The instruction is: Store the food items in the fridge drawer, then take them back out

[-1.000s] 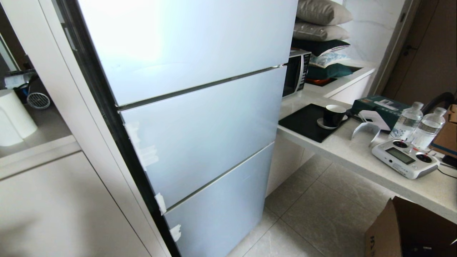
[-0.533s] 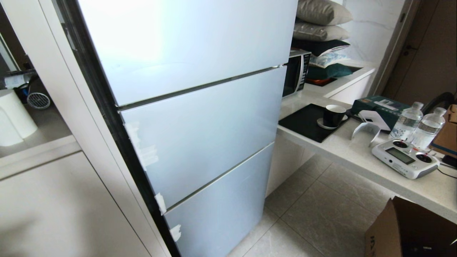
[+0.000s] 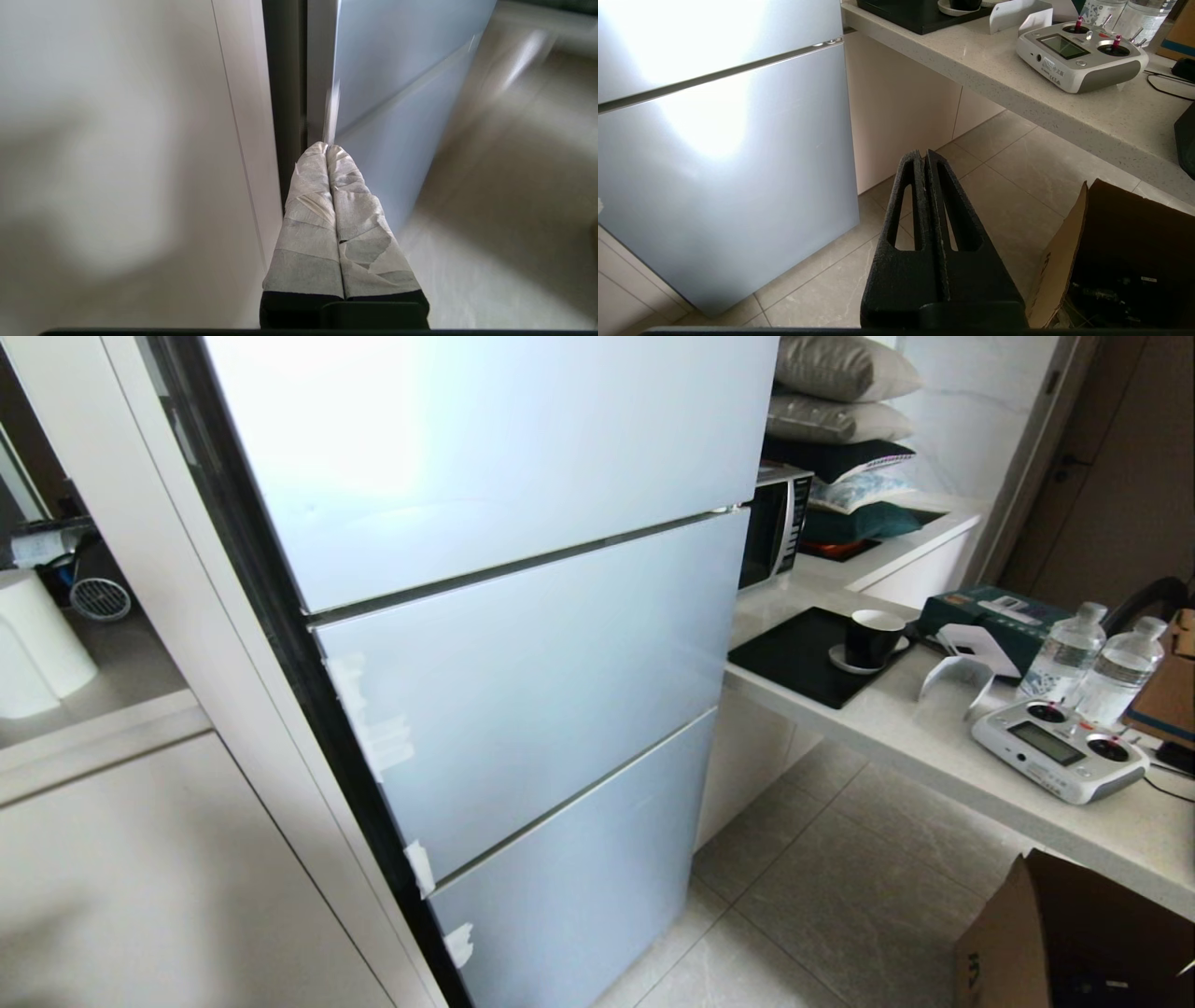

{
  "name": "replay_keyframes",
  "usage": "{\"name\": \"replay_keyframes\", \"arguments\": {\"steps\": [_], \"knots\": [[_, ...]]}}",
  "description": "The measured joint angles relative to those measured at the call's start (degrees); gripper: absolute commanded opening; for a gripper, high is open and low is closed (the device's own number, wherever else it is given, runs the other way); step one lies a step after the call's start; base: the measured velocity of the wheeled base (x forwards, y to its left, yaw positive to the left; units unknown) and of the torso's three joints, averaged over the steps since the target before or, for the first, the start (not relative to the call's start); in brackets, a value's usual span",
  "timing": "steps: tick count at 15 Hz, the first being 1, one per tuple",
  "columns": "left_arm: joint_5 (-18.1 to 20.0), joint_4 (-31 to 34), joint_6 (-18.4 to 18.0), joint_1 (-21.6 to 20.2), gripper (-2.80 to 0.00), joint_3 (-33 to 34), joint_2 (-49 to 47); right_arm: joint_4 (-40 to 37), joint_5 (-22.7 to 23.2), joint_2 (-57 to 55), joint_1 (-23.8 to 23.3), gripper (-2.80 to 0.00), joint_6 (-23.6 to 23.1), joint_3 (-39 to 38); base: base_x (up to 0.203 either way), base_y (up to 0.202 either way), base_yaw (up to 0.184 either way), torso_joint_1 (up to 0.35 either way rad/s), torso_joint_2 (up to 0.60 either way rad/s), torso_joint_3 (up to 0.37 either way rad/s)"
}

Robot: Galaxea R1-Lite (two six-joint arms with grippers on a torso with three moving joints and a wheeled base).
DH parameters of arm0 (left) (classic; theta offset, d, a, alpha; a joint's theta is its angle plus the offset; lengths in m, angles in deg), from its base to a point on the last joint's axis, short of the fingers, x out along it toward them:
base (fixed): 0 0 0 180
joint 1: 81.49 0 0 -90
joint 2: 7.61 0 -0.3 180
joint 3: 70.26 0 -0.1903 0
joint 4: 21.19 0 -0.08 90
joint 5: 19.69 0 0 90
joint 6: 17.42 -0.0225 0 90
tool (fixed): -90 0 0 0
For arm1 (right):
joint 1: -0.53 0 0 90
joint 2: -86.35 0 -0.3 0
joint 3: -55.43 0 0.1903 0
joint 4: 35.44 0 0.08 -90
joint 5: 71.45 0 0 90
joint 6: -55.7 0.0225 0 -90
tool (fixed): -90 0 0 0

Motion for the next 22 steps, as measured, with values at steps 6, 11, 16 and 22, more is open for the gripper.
{"name": "replay_keyframes", "arguments": {"steps": [6,11,16,22], "knots": [[1.7,-3.7,17.5,1.3,-2.8,-11.4,-17.7,0.0,0.0,0.0,0.0,-2.8,0.0,0.0,0.0,0.0,0.0,0.0,0.0,0.0],[2.2,-19.9,41.3,3.3,-2.8,-14.0,-39.7,0.0,0.0,0.0,0.0,-2.8,0.0,0.0,0.0,0.0,0.0,0.0,0.0,0.0],[2.2,-30.7,49.6,5.1,-2.8,-15.1,-55.2,0.0,0.0,0.0,0.0,-2.8,0.0,0.0,0.0,0.0,0.0,0.0,0.0,0.0],[-1.4,-39.8,51.1,5.5,-2.8,-20.5,-67.3,0.0,0.0,0.0,0.0,-2.8,0.0,0.0,0.0,0.0,0.0,0.0,0.0,0.0]]}}
